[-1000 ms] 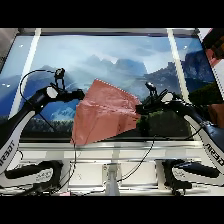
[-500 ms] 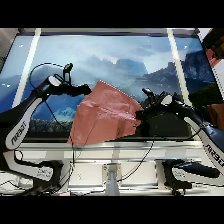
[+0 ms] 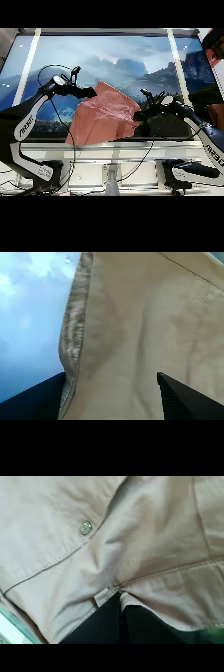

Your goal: Fold the clothes and pants, and hang the long-sleeved shirts on hangers.

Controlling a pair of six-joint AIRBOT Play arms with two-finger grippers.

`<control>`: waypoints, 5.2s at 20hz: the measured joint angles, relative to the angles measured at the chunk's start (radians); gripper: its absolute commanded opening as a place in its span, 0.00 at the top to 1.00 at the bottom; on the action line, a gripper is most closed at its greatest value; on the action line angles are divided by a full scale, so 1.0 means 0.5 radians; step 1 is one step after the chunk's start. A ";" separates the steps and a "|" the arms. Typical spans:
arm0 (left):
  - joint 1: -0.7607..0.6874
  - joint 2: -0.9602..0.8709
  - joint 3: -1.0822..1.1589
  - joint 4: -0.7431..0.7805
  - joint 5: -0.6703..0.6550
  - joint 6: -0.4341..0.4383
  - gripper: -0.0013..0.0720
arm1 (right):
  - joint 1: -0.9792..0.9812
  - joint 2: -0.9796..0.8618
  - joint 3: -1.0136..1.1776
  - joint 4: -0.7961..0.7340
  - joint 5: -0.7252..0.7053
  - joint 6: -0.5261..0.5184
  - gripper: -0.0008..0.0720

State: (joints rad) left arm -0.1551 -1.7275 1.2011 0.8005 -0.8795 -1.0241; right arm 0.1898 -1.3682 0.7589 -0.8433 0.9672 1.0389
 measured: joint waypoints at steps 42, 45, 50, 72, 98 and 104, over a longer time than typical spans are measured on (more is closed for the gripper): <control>-0.318 1.791 -0.057 0.586 0.347 -0.414 0.96 | -0.006 0.873 1.447 -0.259 0.649 0.265 0.96; -0.320 1.525 -0.144 0.585 0.340 -0.460 0.96 | -0.006 0.761 1.171 -0.280 0.515 0.282 0.96; -0.325 0.890 -0.197 0.534 0.694 -0.489 0.96 | -0.006 0.434 0.680 -0.280 -0.182 0.295 0.96; -0.112 1.255 -0.206 0.430 0.917 -0.330 0.04 | -0.978 -0.014 0.421 -0.303 0.306 0.006 0.22; -0.089 1.424 -0.388 0.437 0.397 -0.519 0.30 | -0.481 -0.444 0.564 0.288 -0.014 0.139 0.96; -0.085 1.736 -1.012 0.434 0.291 -0.767 0.29 | -0.367 -0.066 0.178 0.436 -0.366 0.265 0.96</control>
State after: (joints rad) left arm -0.1978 -0.8597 0.6952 1.0176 -0.7338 -1.4075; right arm 0.0063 -1.4014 0.8478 -0.6250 0.7841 1.1713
